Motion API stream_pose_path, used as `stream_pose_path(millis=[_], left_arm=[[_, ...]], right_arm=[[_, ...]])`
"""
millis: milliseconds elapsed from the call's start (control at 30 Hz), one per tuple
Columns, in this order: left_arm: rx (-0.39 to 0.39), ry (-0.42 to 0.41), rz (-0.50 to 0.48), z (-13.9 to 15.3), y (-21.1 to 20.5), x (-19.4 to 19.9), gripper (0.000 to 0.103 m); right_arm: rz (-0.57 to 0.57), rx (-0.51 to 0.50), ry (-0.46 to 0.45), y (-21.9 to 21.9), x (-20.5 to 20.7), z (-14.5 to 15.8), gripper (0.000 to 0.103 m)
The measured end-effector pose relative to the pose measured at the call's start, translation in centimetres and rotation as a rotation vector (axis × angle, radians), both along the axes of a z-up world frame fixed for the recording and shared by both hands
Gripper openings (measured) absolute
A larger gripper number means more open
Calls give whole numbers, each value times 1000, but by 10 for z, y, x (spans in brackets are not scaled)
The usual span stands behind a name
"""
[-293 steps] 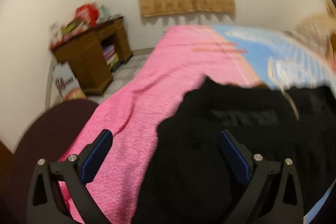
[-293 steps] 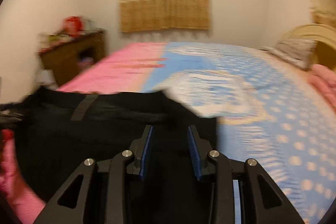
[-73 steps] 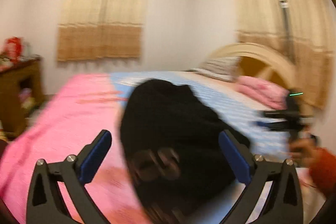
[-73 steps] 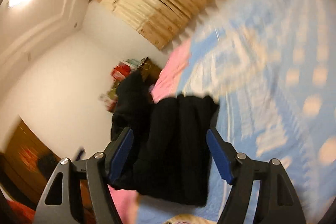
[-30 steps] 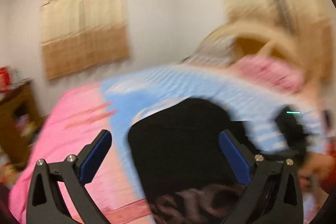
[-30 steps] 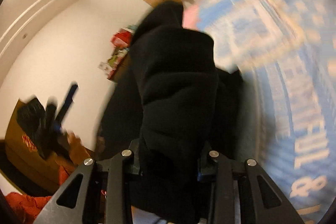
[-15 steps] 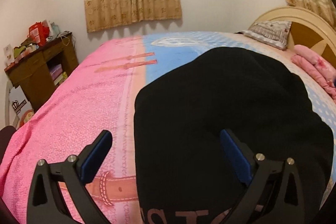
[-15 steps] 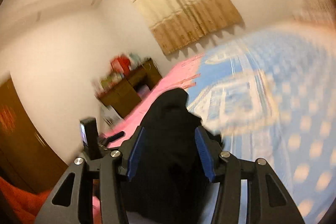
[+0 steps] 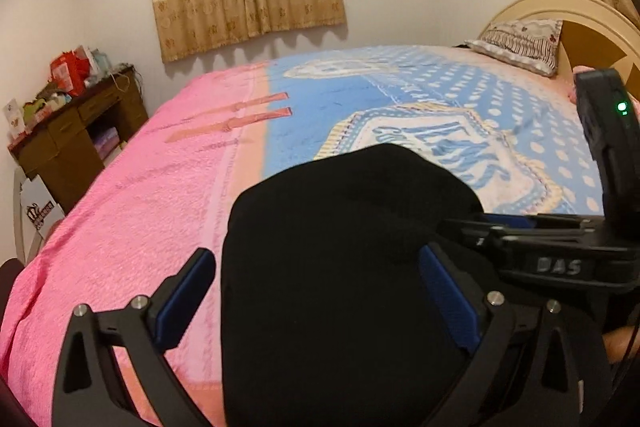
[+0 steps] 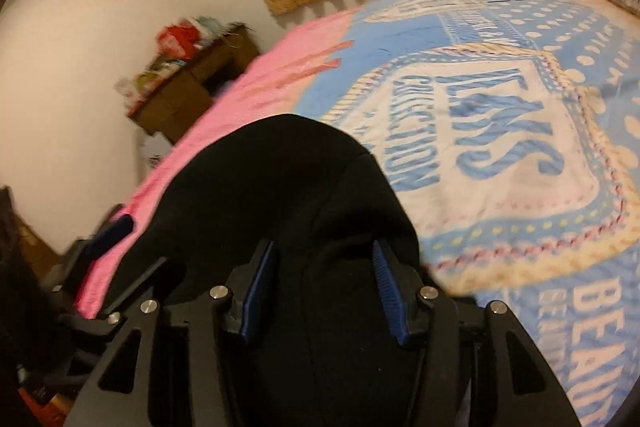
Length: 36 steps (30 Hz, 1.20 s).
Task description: Fold large clothes
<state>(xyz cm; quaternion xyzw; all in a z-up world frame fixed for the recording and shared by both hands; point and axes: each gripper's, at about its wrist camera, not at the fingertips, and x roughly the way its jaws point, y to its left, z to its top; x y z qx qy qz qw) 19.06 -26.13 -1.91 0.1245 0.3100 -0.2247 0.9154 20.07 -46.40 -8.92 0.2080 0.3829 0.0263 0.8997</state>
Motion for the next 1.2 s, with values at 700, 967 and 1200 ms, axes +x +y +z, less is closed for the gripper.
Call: stream_pose_path(millis=[700, 967, 1200], left_arm=[[-147, 216, -126, 38, 82, -2, 103], [-41, 67, -238, 39, 33, -36, 103], [114, -35, -434, 12, -18, -78, 103]], right_arm=[[-144, 102, -341, -15, -168, 108, 87], [67, -74, -171, 66, -167, 82, 87], [29, 153, -33, 75, -191, -15, 87]])
